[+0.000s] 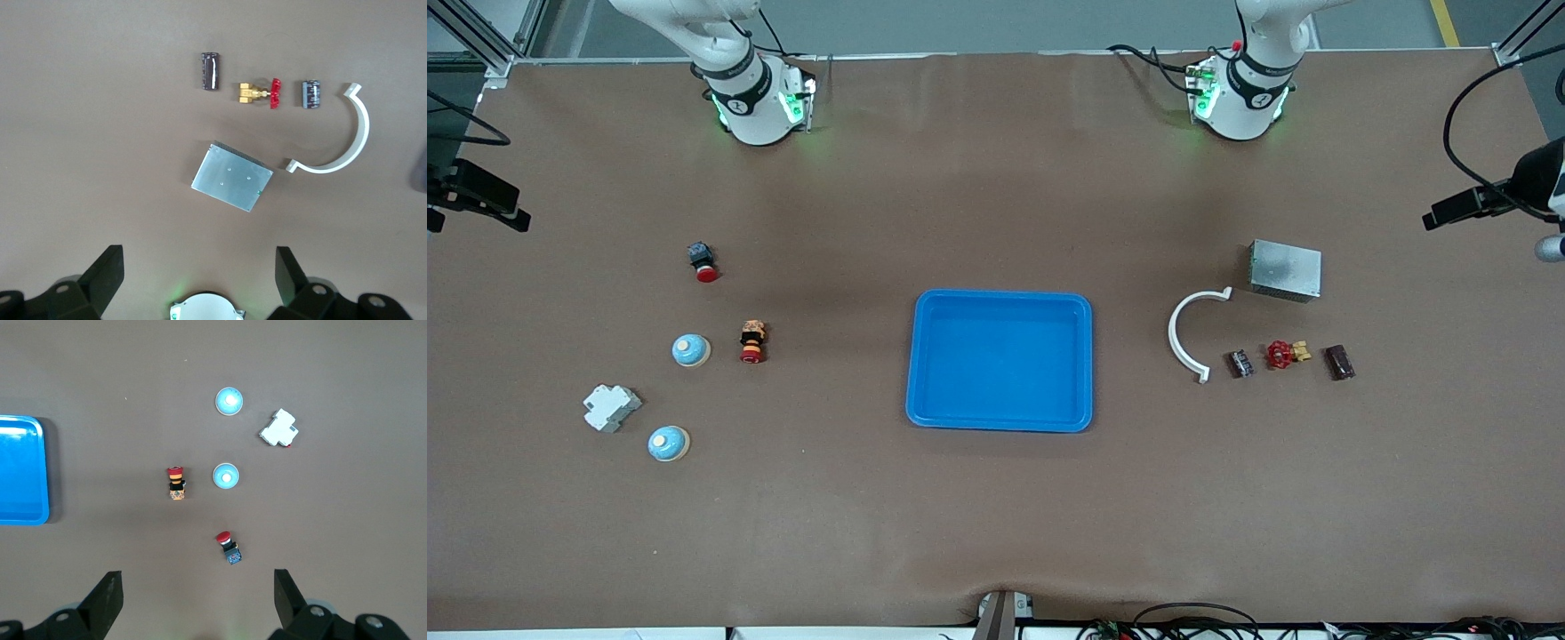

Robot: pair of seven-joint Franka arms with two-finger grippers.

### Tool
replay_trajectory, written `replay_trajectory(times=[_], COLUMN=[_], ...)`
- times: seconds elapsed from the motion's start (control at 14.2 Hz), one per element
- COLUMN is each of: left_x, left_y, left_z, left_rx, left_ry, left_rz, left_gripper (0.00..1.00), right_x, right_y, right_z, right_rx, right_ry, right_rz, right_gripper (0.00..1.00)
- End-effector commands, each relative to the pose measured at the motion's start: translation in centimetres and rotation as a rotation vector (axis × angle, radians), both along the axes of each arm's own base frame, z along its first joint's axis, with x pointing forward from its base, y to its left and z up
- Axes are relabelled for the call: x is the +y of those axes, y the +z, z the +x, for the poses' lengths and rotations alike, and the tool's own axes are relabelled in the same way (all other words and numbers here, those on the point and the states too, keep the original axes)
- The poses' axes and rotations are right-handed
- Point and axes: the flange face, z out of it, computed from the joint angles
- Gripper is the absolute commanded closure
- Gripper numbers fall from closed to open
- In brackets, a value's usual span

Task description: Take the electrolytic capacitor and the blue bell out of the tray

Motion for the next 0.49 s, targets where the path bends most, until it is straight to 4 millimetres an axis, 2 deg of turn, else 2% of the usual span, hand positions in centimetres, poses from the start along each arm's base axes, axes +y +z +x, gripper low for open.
replay_trajectory(times=[0.0, 0.21, 0.42], left_x=[-2.2, -3.7, -3.8], left_y=[2.7, 5.1, 6.3], left_z=[-0.4, -0.1, 1.6], left_rx=[0.008, -0.012, -0.045], left_ry=[-0.031, -0.057, -0.077], left_rz=[-0.012, -0.006, -0.012], left_gripper=[0.00, 0.00, 0.00], right_x=[-0.3, -0.3, -0.3], right_y=[0.0, -0.1, -0.5], right_z=[-0.8, -0.8, -0.6], right_rx=[0.002, 0.003, -0.005], right_ry=[-0.021, -0.025, -0.026], right_rz=[-0.005, -0.002, 0.005], right_gripper=[0.00, 0.00, 0.00])
